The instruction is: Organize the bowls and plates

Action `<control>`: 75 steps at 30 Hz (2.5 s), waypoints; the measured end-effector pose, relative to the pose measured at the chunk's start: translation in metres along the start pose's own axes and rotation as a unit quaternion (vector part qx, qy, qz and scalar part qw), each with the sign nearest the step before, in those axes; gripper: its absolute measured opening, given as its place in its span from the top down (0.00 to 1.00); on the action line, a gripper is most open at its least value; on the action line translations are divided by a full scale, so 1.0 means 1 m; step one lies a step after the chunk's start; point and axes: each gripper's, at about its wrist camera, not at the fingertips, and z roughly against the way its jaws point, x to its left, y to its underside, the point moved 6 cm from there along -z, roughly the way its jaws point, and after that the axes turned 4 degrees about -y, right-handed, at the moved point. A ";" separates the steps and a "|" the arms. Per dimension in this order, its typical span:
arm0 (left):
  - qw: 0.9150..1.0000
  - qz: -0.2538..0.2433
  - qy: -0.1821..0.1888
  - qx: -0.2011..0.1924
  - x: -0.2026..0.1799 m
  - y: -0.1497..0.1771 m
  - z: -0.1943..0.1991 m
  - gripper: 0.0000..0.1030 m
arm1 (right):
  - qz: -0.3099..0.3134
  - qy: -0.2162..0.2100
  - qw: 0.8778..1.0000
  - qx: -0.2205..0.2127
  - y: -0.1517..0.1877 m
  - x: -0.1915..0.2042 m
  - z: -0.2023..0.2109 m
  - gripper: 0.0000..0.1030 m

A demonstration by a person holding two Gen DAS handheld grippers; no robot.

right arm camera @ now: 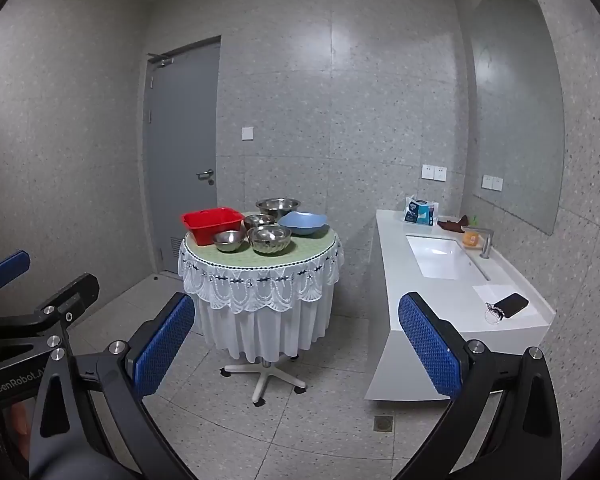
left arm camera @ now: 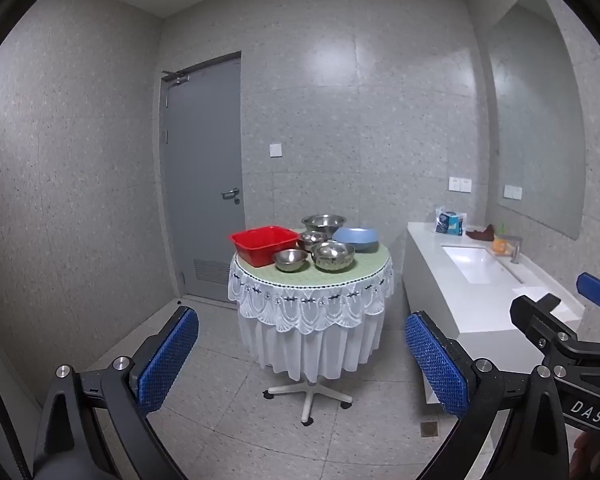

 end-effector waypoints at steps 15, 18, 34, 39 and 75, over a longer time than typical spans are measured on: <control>1.000 0.005 -0.001 -0.006 0.001 0.006 -0.004 0.01 | 0.000 -0.001 1.000 0.001 0.001 0.004 -0.005 0.00; 1.000 0.007 0.000 -0.006 0.000 0.008 -0.004 0.01 | 0.001 0.000 1.000 0.000 0.001 0.005 -0.007 0.00; 1.000 0.012 0.003 -0.008 0.005 0.008 -0.007 0.01 | 0.002 0.000 1.000 -0.001 0.001 0.005 -0.011 0.00; 1.000 0.012 0.001 -0.010 0.006 0.009 -0.006 0.01 | 0.001 0.000 1.000 -0.002 0.001 0.004 -0.011 0.00; 1.000 0.008 -0.004 -0.005 -0.004 0.006 -0.011 0.01 | 0.000 -0.004 1.000 0.001 0.008 0.001 -0.024 0.00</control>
